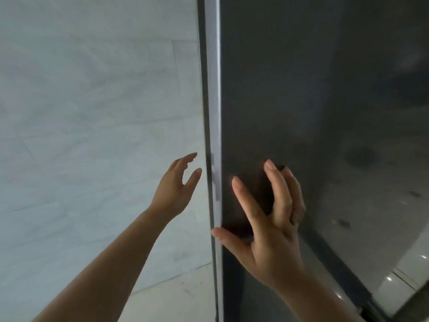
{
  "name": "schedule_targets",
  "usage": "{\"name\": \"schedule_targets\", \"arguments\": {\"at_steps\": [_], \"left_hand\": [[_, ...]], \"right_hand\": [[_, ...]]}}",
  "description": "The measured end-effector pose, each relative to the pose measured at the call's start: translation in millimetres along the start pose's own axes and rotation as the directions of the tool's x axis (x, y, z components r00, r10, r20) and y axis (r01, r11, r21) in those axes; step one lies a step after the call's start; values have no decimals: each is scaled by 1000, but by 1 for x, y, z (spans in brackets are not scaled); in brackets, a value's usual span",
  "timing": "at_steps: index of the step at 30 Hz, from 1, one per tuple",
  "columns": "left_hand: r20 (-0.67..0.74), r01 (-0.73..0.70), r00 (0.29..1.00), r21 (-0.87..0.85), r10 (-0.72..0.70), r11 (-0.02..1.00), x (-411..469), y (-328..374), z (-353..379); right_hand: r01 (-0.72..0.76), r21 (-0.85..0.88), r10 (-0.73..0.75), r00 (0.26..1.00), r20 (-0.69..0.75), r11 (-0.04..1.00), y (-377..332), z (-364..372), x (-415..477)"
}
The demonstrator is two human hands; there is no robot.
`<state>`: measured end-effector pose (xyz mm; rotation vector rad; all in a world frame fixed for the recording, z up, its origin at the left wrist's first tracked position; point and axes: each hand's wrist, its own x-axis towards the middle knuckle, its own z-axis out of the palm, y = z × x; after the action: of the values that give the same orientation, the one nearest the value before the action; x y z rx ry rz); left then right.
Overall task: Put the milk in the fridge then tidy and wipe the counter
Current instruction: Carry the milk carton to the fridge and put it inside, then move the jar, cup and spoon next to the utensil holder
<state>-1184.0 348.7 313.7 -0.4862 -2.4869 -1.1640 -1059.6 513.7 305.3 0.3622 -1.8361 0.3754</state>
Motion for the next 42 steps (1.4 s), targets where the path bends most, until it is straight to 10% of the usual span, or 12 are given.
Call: {"name": "schedule_targets", "arguments": {"at_steps": [19,31,36,42], "left_hand": [[-134,-83,990,-386,33,919,6,37,6],[-110,89,988,-177,-110,980,-54,12,-21],[-226,254,921,-263,-316,931,-149,-16,-54],[-314,518,714,-365,-626,774,-308,-39,-79]], "right_hand": [[-32,-259,64,992,113,965,76,58,4],[-78,276,28,983,182,958,22,54,0],[-276,532,-29,869,494,801,-53,55,-32],[-506,506,-225,516,826,699,-149,38,-102]]}}
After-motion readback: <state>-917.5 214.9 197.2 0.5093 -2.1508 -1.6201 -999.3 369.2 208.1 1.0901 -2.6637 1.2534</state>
